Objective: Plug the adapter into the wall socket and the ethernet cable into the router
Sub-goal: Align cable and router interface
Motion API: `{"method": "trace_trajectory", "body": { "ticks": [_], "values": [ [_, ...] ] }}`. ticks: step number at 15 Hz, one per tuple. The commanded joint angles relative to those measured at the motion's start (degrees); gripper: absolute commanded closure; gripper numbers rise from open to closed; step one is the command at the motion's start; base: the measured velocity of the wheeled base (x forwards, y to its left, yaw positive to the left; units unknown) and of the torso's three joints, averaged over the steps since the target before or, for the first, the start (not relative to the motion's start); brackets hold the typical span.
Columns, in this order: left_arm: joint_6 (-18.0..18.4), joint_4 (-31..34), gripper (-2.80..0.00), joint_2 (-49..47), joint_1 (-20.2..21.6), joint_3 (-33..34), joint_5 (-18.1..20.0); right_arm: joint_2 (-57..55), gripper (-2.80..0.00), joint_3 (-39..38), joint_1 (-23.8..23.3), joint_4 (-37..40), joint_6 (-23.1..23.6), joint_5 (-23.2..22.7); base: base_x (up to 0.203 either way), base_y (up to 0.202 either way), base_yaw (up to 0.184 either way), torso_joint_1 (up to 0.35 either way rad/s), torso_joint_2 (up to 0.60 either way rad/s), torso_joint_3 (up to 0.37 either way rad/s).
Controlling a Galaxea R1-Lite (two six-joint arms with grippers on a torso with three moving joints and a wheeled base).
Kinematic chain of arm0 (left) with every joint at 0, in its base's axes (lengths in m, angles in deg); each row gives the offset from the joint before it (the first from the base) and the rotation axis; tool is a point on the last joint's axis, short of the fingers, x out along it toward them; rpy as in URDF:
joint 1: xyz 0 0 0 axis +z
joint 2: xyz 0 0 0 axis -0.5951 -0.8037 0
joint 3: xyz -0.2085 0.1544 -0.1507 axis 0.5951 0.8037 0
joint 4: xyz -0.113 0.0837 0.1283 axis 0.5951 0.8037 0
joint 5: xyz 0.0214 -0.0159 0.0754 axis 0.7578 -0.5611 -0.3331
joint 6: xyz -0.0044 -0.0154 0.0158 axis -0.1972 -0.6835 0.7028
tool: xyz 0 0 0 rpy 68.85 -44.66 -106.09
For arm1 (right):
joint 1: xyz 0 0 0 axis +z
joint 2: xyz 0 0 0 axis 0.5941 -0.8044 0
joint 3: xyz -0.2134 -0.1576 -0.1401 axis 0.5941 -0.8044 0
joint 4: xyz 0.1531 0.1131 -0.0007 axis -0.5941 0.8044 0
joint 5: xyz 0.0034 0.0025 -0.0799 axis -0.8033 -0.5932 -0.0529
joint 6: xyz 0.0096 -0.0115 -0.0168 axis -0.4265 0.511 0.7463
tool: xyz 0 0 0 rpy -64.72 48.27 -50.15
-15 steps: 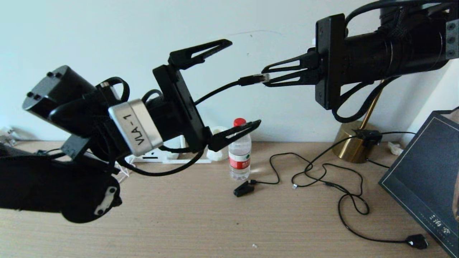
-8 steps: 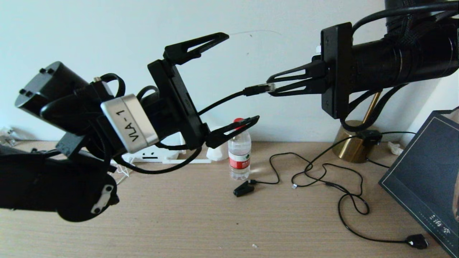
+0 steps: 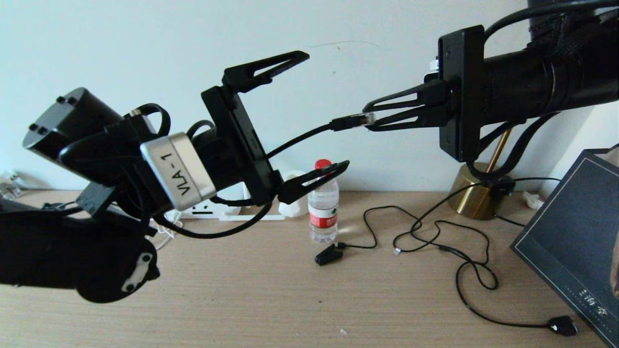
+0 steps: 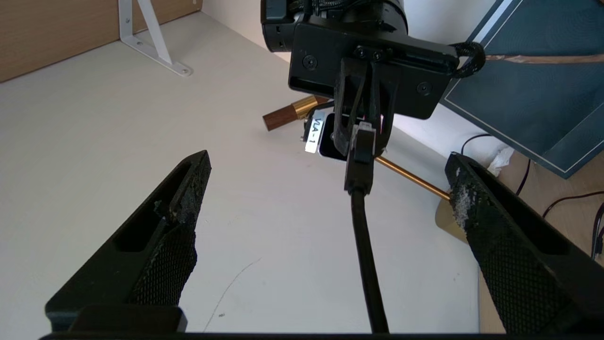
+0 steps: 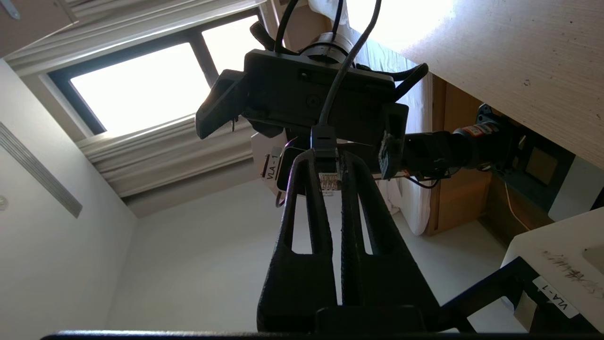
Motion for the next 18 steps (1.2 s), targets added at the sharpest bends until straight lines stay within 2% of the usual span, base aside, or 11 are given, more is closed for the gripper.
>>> {"method": "trace_trajectory", "body": {
  "ticks": [1,8,18],
  "values": [
    [0.64,-0.41,-2.8,0.11,0.09,0.01,0.26,0.14,0.0,-0.04,0.08,0.22,-0.45,-0.34,0.0,0.0,0.0,0.0,0.0,0.0],
    [2.58,-0.14,-2.8,-0.23,0.61,-0.08,0.26,-0.13,0.0,-0.48,1.31,0.13,-0.45,-0.07,0.0,0.0,0.0,0.0,0.0,0.0],
    [3.11,0.65,-2.8,-2.09,0.53,0.1,0.26,-1.57,0.0,-0.4,2.15,0.13,-0.36,0.1,0.0,0.0,0.0,0.0,0.0,0.0]
  ]
}}
